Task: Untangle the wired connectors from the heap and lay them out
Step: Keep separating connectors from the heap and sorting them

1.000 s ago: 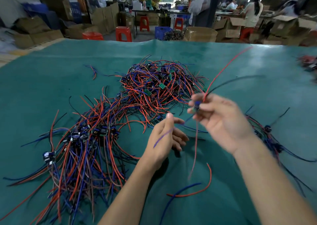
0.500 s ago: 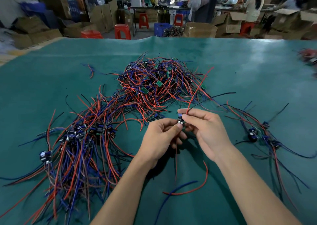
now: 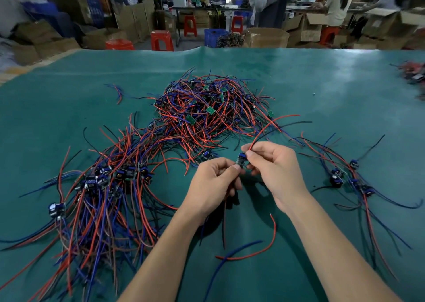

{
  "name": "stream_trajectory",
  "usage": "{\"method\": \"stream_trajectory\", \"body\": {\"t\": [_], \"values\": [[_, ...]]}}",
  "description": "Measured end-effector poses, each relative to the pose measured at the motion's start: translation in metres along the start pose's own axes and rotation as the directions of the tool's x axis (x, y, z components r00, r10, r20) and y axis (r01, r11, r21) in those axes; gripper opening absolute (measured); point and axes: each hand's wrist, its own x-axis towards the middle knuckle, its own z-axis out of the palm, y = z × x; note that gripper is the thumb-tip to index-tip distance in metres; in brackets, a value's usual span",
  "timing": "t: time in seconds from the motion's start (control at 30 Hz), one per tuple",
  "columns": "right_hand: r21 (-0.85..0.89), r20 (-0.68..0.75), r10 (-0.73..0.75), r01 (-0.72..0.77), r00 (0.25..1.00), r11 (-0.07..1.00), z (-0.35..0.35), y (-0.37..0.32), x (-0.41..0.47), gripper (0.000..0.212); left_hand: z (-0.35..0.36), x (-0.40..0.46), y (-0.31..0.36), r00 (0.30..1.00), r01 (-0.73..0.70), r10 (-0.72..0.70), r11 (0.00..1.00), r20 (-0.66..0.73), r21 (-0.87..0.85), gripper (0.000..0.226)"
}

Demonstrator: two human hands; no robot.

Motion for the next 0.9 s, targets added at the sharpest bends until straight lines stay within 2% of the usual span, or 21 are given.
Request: {"method": "stream_trajectory", "body": {"t": [0.27, 0.37, 0.5, 0.57, 0.7, 0.8, 0.9], "values": [[-0.369, -0.071, -0.238, 0.196, 0.969, 0.908, 0.002, -0.002, -0.003, 0.013, 0.0, -0.002, 0.004, 0.997, 0.005, -0.005, 1.0, 0.073, -0.001, 0.021], [-0.421, -0.119, -0.313, 0.238, 0.942, 0.875, 0.0, 0.0, -0.002, 0.012, -0.001, -0.003, 0.004, 0.996, -0.024, 0.021, 0.999, 0.087, 0.041, 0.02], [-0.442, -0.188, -0.311, 0.202, 0.932, 0.874, -0.007, 0.0, 0.006, 0.015, -0.002, -0.003, 0.003, 0.993, -0.055, 0.049, 0.997, 0.109, 0.056, 0.02], [-0.387, -0.268, -0.259, 0.143, 0.928, 0.911, -0.015, 0.001, 0.011, 0.017, -0.002, -0.002, 0.003, 0.992, -0.069, 0.061, 0.995, 0.113, 0.068, 0.02], [-0.114, -0.384, -0.111, 0.072, 0.917, 0.991, -0.028, 0.001, 0.019, 0.02, -0.004, -0.001, 0.002, 0.989, -0.095, 0.081, 0.989, 0.123, 0.111, 0.019], [0.071, -0.462, -0.048, 0.09, 0.886, 0.993, -0.038, -0.004, 0.022, 0.025, -0.003, -0.002, 0.003, 0.987, -0.099, 0.082, 0.987, 0.136, 0.125, 0.02], [0.261, -0.478, 0.044, 0.094, 0.877, 0.961, -0.047, -0.007, 0.022, 0.026, -0.003, -0.002, 0.003, 0.987, -0.101, 0.082, 0.986, 0.139, 0.133, 0.02]]}}
